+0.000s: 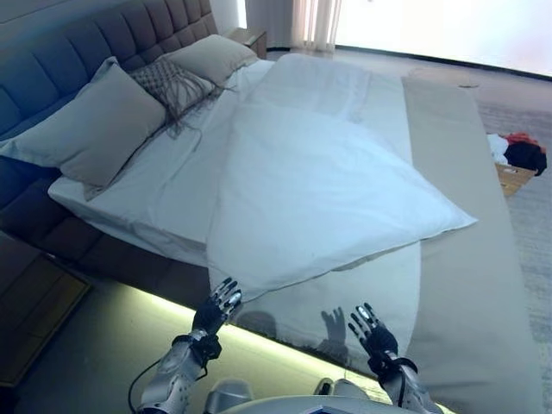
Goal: Make the bed neatly
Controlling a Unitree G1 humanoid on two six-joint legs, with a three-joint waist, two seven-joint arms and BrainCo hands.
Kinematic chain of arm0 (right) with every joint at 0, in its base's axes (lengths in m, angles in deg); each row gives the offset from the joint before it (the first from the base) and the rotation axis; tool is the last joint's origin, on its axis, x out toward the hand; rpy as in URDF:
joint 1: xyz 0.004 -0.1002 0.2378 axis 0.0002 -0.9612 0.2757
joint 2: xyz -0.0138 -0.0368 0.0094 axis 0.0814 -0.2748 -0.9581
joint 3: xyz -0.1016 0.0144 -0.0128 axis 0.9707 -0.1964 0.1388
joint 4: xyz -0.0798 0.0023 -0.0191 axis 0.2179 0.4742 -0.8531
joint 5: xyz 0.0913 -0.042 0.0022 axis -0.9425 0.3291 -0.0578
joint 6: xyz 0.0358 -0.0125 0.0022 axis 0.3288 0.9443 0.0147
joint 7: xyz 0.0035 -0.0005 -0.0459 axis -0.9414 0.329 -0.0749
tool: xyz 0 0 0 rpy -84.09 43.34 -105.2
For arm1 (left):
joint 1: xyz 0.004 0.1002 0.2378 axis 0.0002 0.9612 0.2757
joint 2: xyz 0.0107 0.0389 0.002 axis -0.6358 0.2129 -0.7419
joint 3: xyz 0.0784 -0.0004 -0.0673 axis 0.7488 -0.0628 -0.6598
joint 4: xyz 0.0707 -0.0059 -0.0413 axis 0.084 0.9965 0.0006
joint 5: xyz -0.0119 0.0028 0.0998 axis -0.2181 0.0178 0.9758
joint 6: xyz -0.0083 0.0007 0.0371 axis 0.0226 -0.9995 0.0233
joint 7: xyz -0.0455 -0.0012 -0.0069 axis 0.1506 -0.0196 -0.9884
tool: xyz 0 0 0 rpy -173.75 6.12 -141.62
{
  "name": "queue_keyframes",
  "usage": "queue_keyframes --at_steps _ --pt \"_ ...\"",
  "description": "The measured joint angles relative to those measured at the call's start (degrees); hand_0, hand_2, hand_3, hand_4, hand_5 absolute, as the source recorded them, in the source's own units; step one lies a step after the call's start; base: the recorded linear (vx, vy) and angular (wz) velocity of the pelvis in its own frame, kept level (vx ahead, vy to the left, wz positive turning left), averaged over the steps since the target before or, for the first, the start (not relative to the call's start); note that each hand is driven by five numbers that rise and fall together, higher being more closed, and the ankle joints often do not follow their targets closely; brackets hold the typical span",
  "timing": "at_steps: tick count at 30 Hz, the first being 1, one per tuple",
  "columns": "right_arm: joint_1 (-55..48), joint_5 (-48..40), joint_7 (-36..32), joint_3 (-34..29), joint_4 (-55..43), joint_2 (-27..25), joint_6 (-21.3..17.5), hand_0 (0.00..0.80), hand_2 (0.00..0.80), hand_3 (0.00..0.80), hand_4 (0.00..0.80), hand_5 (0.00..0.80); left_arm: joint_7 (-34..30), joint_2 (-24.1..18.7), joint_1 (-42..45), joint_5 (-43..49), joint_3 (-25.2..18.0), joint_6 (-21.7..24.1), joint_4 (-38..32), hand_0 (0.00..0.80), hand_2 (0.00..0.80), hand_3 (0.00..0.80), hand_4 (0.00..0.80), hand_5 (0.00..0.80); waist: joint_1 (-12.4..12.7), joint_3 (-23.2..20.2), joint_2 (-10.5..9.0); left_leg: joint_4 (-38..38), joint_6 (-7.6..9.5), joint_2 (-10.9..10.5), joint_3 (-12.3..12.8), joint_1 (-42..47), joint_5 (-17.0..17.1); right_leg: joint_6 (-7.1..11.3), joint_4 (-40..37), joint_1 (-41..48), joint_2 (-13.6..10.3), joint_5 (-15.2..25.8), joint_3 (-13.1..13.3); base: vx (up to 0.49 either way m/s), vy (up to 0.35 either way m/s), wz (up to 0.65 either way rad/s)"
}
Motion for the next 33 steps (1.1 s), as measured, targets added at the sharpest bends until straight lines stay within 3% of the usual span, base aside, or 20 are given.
queue_keyframes --at_steps 2,3,4,5,7,9,12,15,19,33 --pt "1.0 -2.3 0.1 0.1 0.5 -1.1 0.0 0.000 0.000 0.000 0.000 0.000 0.9 -0.5 0.0 -0.1 0.0 0.3 0.2 0.000 0.000 0.000 0.000 0.000 0.7 0.0 1.62 -1.0 0.53 1.7 1.0 -2.5 0.7 1.03 -2.8 -0.7 1.1 1.6 -0.2 -0.205 0.173 -0.15" --pt "2.0 -3.7 0.2 0.1 0.5 -1.4 -0.1 0.000 0.000 0.000 0.000 0.000 1.0 -0.7 -0.8 -0.3 0.0 0.5 0.3 0.000 0.000 0.000 0.000 0.000 1.4 -0.1 2.26 -0.3 -0.02 3.0 2.3 -4.7 0.9 1.07 3.5 -3.5 1.4 0.1 -0.1 -0.181 0.197 -0.07" --pt "2.8 -5.0 0.5 0.2 0.5 -1.3 -0.1 0.000 0.000 0.000 0.000 0.000 1.0 -2.2 -1.8 -0.5 0.0 0.9 0.3 0.000 0.000 0.000 0.000 0.000 1.7 -0.1 1.04 -0.2 0.24 2.4 2.4 -5.8 1.5 1.78 7.7 -4.6 0.4 -2.3 -0.5 -0.014 0.260 0.04" --pt "3.9 -6.0 1.4 0.0 0.7 -0.8 -0.3 0.000 0.000 0.000 0.000 0.000 1.0 -3.6 -2.7 -0.5 -0.1 1.1 0.8 0.000 0.000 0.000 0.000 0.000 1.8 0.2 -0.84 -1.3 -0.77 0.6 2.4 -6.1 2.7 -1.40 3.6 -3.2 -0.5 -5.1 -0.2 0.103 0.275 0.13" --pt "6.8 -6.8 2.8 -1.1 1.4 -1.1 -1.0 0.000 0.000 0.000 0.000 0.000 1.4 -3.4 -4.0 -0.4 -0.1 1.1 2.8 0.000 0.000 0.000 0.000 0.000 1.6 1.0 1.38 -3.1 -0.57 0.9 2.0 -5.7 4.1 -0.39 2.5 -2.6 -0.4 -4.2 -0.6 0.249 0.260 0.10" --pt "6.4 -7.2 2.4 -3.0 1.4 -0.5 -1.1 0.000 0.000 0.000 0.000 0.000 1.2 -2.9 -3.3 0.4 -0.2 1.1 1.7 0.000 0.000 0.000 0.000 0.000 1.8 1.0 2.42 -4.4 -1.77 0.1 2.3 -4.0 4.8 -0.09 2.9 -1.7 -1.0 -4.4 -0.6 0.324 0.177 0.07" --pt "3.6 -7.1 1.6 -4.8 1.4 0.5 -1.0 0.000 0.000 0.000 0.000 0.000 1.1 -2.7 -1.7 1.9 -0.2 1.1 0.5 0.000 0.000 0.000 0.000 0.000 1.6 1.1 2.47 -4.6 -3.13 -1.1 2.3 -0.3 3.9 1.38 5.0 1.2 -2.9 -6.3 -0.6 0.238 0.013 0.11" --pt "2.5 -6.9 -0.2 -6.0 3.4 1.4 -1.0 0.000 0.000 0.000 0.000 0.000 1.2 -3.2 -1.5 1.8 -0.2 1.2 0.6 0.000 0.000 0.000 0.000 0.000 1.5 1.2 1.77 -4.4 -3.22 -2.0 2.4 0.0 3.5 2.19 5.1 1.5 -3.6 -6.4 -0.1 0.119 -0.118 0.00" --pt "2.8 -6.9 -2.5 -6.8 7.1 1.5 -1.0 0.000 0.000 0.000 0.000 0.000 1.3 -4.0 -2.0 1.7 -0.2 1.2 1.1 0.000 0.000 0.000 0.000 0.000 1.6 1.8 0.41 -4.0 -3.07 -2.1 2.3 -0.9 3.5 2.51 4.7 1.2 -4.0 -6.2 -0.2 -0.009 -0.144 0.02" --pt "1.4 -6.8 -2.6 -7.5 2.5 1.8 -1.0 0.000 0.000 0.000 0.000 0.000 -0.6 -2.5 0.7 1.7 -0.1 0.6 0.9 0.000 0.000 0.000 0.000 0.000 1.6 1.0 1.51 -4.2 -3.04 -0.4 2.3 0.3 3.5 1.77 3.4 3.9 -2.5 -6.4 -2.1 0.032 -0.061 0.05"
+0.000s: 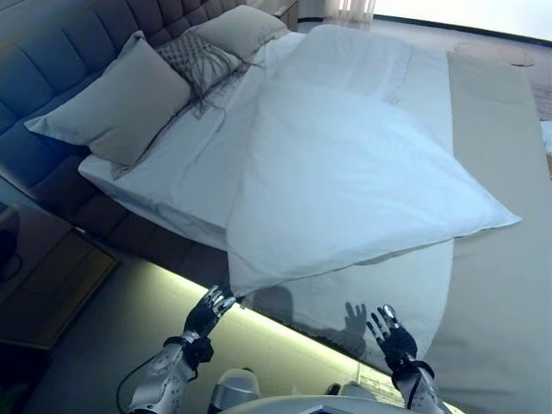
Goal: Make the bed neatly
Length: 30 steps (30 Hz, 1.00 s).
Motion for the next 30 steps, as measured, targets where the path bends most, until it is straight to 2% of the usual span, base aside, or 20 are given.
queue_keyframes --at_steps 8,11,16,19,21,24,26,28,30 --pt "-1.4 0.4 0.9 1.2 -1.5 0.6 0.0 0.000 0.000 0.000 0.000 0.000 0.6 1.0 0.0 0.0 0.0 0.0 0.0 0.000 0.000 0.000 0.000 0.000 -0.3 -1.7 -0.08 -0.4 0.33 0.2 0.2 0.8 -0.2 0.19 -0.1 0.9 0.3 -0.2 0.3 0.004 -0.012 -0.01" --pt "-1.0 0.4 1.2 1.2 -1.5 0.5 0.2 0.000 0.000 0.000 0.000 0.000 1.7 1.0 0.0 0.0 0.0 0.0 0.0 0.000 0.000 0.000 0.000 0.000 -1.4 -1.9 0.08 0.0 0.36 0.1 0.1 0.6 -0.1 0.11 0.1 1.0 0.4 -0.3 0.2 0.014 0.004 0.03" --pt "-1.0 0.3 1.6 1.2 -1.5 -0.4 2.1 0.000 0.000 0.000 0.000 0.000 1.6 2.0 0.3 0.0 0.0 0.0 0.8 0.000 0.000 0.000 0.000 0.000 -1.6 -1.6 0.30 1.4 0.55 -0.1 -0.2 -0.1 -0.4 -0.01 1.3 0.4 -0.3 -1.0 0.5 0.075 0.197 0.03" --pt "0.1 -4.0 0.1 1.0 0.6 -0.7 3.0 0.000 0.000 0.000 0.000 0.000 1.5 1.8 0.3 0.0 0.2 0.0 1.9 0.000 0.000 0.000 0.000 0.000 -1.4 -1.0 0.99 0.7 0.63 -0.4 0.1 -0.4 -0.3 -0.02 1.4 -0.6 -0.4 -0.6 0.9 0.003 0.198 -0.05" --pt "1.3 -5.8 -1.3 0.7 3.5 -0.6 3.2 0.000 0.000 0.000 0.000 0.000 1.4 0.9 0.0 0.0 0.2 0.1 2.2 0.000 0.000 0.000 0.000 0.000 -1.2 -0.7 0.72 1.0 0.61 -1.0 0.1 -1.6 -0.4 0.13 2.3 -2.2 -1.4 -0.7 1.0 0.105 0.153 0.03" --pt "3.5 -6.4 -3.1 -0.1 6.3 -0.6 4.2 0.000 0.000 0.000 0.000 0.000 1.1 -0.1 -0.9 0.1 0.1 0.3 2.2 0.000 0.000 0.000 0.000 0.000 -1.2 0.9 0.27 2.6 0.61 -2.8 -0.3 -3.4 -0.3 0.41 5.3 -4.6 -3.8 -1.2 1.5 0.161 0.041 0.10" --pt "5.2 -6.4 -3.8 -0.5 9.5 -0.7 5.4 0.000 0.000 0.000 0.000 0.000 1.2 -0.6 -1.0 0.0 0.2 0.3 2.2 0.000 0.000 0.000 0.000 0.000 -0.7 2.6 0.21 3.2 0.31 -3.3 -0.4 -3.6 -0.2 0.68 5.6 -4.7 -4.4 -1.2 1.7 -0.204 -0.043 0.09" --pt "8.3 -7.1 -5.0 -0.6 13.0 -2.0 5.6 0.000 0.000 0.000 0.000 0.000 1.5 -1.9 -4.3 -0.7 2.0 0.4 2.3 0.000 0.000 0.000 0.000 0.000 0.7 3.9 -0.14 6.1 0.49 -3.6 -1.1 -8.5 -0.4 0.57 6.1 -8.5 -4.8 -0.6 1.7 -0.409 -0.077 0.14" --pt "14.5 -9.3 -6.3 -0.7 16.2 -4.5 5.2 0.000 0.000 0.000 0.000 0.000 1.6 -3.3 -9.6 -3.9 4.2 0.6 2.3 0.000 0.000 0.000 0.000 0.000 2.0 6.5 0.68 8.8 0.59 -3.3 -1.7 -15.2 0.0 -0.38 6.4 -13.6 -4.7 0.9 1.6 -0.291 -0.051 0.14"
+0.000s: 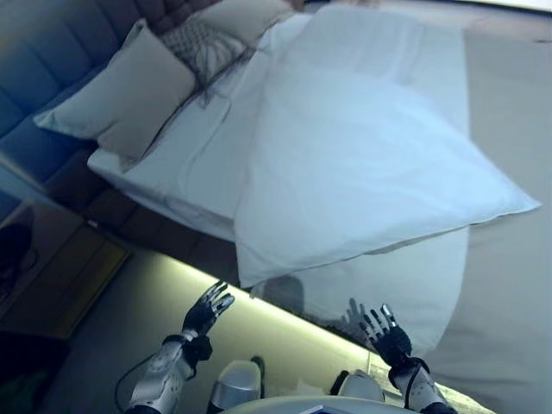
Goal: Make the bed neatly
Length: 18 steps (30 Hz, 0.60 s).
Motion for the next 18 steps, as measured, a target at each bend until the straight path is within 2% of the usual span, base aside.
queue_keyframes --at_steps 2,4,10,15,18 --pt "5.9 -1.6 -1.1 -0.3 1.9 -2.2 -0.2 0.000 0.000 0.000 0.000 0.000 0.0 -0.5 -3.6 -2.2 0.8 0.1 0.1 0.000 0.000 0.000 0.000 0.000 0.6 2.7 1.30 2.1 0.07 0.0 -0.4 -4.1 0.2 -0.59 1.0 -3.2 -0.3 0.8 -0.1 -0.129 0.020 0.11" --pt "9.8 -2.8 -1.7 -0.8 2.2 -4.8 0.1 0.000 0.000 0.000 0.000 0.000 -0.3 -0.3 -5.8 -3.7 1.2 0.5 0.0 0.000 0.000 0.000 0.000 0.000 1.3 4.2 2.06 3.9 0.12 -0.8 -0.8 -7.0 0.2 -0.90 3.3 -6.1 -1.8 0.3 -0.3 -0.069 0.069 0.19" --pt "19.2 -4.6 -1.6 -4.0 4.8 -11.6 1.8 0.000 0.000 0.000 0.000 0.000 -1.3 -0.4 -7.1 -6.8 4.8 0.9 -0.8 0.000 0.000 0.000 0.000 0.000 1.3 7.8 3.42 11.0 0.60 -2.0 -2.0 -15.5 -1.1 -1.25 9.3 -13.4 -4.1 -1.4 0.2 0.017 0.062 0.19" --pt "21.2 -6.1 -2.4 -6.5 6.4 -13.6 4.0 0.000 0.000 0.000 0.000 0.000 -1.8 -0.4 -6.7 -7.3 7.3 2.1 -1.3 0.000 0.000 0.000 0.000 0.000 1.4 8.7 4.25 14.2 0.88 -2.5 -2.3 -19.2 -2.1 -1.44 11.6 -16.4 -5.0 -1.6 0.8 0.034 0.054 0.06" --pt "21.5 -6.1 -2.9 -7.5 6.6 -14.1 5.5 0.000 0.000 0.000 0.000 0.000 -1.8 -0.3 -6.8 -8.5 7.3 3.2 -1.8 0.000 0.000 0.000 0.000 0.000 1.3 9.1 4.56 15.5 1.04 -2.7 -2.3 -20.2 -2.5 -1.49 12.5 -17.2 -5.1 -1.7 1.6 0.067 0.052 0.04"
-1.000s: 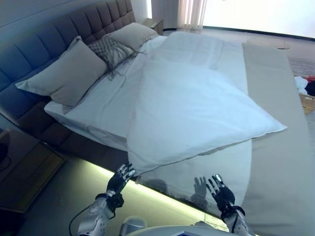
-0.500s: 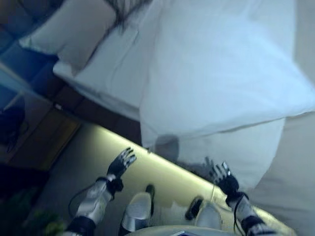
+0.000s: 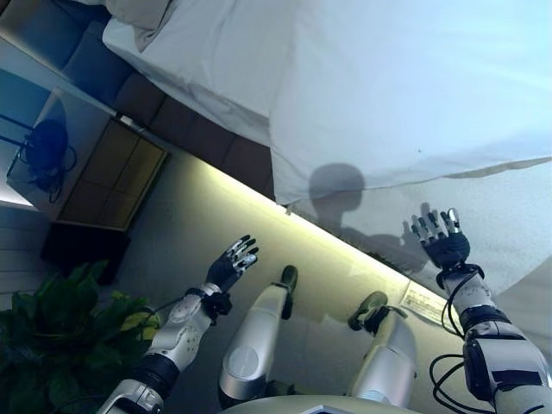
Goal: Make the bed neatly
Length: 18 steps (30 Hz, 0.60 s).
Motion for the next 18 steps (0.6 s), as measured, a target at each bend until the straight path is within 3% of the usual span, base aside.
queue_keyframes --at_steps 14,18 --pt "2.4 0.8 -3.5 -1.0 0.3 -2.3 3.1 0.000 0.000 0.000 0.000 0.000 0.5 0.0 0.7 -2.0 0.0 1.2 -1.7 0.000 0.000 0.000 0.000 0.000 0.3 0.1 0.15 1.4 0.08 -0.3 -0.4 -0.4 -0.1 0.08 1.0 0.1 0.0 0.0 1.1 0.090 0.028 0.02" --pt "2.4 2.4 -3.5 -2.5 0.4 -3.7 4.4 0.000 0.000 0.000 0.000 0.000 0.9 0.0 0.8 -2.1 0.0 1.2 -1.9 0.000 0.000 0.000 0.000 0.000 0.4 0.0 0.25 1.9 0.37 -1.2 -0.5 0.7 -0.2 0.48 1.7 1.3 -1.0 -0.3 1.3 0.059 0.062 0.06"
